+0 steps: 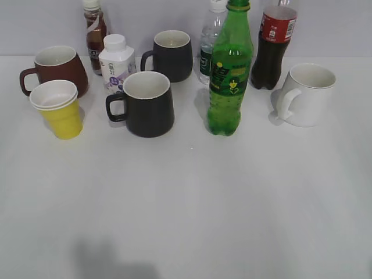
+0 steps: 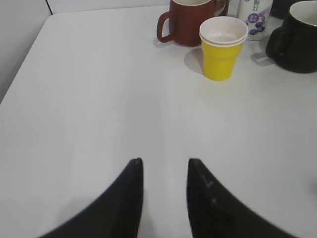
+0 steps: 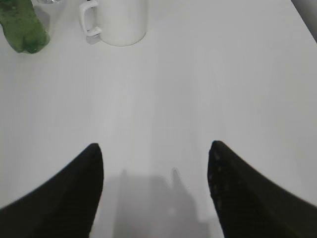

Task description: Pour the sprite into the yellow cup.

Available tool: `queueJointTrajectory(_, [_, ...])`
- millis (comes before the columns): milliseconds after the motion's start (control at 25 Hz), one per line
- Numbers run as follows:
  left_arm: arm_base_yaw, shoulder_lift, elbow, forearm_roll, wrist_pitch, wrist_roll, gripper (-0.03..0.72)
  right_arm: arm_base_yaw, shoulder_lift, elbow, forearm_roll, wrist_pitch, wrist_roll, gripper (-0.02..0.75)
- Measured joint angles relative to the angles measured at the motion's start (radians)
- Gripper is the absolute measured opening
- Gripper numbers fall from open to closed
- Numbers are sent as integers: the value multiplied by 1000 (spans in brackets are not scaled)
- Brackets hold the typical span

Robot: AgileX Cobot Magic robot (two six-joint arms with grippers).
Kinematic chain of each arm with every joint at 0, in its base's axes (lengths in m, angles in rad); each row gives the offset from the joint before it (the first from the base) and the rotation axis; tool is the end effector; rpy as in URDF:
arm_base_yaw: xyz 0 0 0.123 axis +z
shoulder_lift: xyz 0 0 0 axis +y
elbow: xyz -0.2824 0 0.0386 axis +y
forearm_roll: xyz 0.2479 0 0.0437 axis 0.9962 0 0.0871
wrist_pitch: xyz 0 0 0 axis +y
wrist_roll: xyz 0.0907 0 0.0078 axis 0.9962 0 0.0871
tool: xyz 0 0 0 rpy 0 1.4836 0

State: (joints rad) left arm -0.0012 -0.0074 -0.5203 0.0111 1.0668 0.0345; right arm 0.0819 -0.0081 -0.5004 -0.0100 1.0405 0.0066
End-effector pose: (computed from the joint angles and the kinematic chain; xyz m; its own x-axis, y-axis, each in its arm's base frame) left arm -0.0087 0.0009 0.2822 -0.4366 0.0404 -0.8987 0.0099 0.9991 0.0401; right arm -0.0052 -0.0012 0.2789 -0.4289 -0.0337 -0.9027 -0.0734 0.9973 -0.0023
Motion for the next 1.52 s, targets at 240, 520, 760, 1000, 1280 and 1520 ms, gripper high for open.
queueJointTrajectory(240, [0, 0, 0, -11, 0, 0, 239, 0, 0, 0, 0, 0, 0, 493])
queueJointTrajectory(520, [0, 0, 0, -11, 0, 0, 239, 0, 0, 0, 0, 0, 0, 493])
queueJointTrajectory(760, [0, 0, 0, 0, 0, 0, 239, 0, 0, 0, 0, 0, 0, 493])
queueJointTrajectory(1000, [0, 0, 0, 0, 0, 0, 239, 0, 0, 0, 0, 0, 0, 493])
queueJointTrajectory(1280, [0, 0, 0, 0, 0, 0, 239, 0, 0, 0, 0, 0, 0, 493])
queueJointTrajectory(1520, [0, 0, 0, -3, 0, 0, 239, 0, 0, 0, 0, 0, 0, 493])
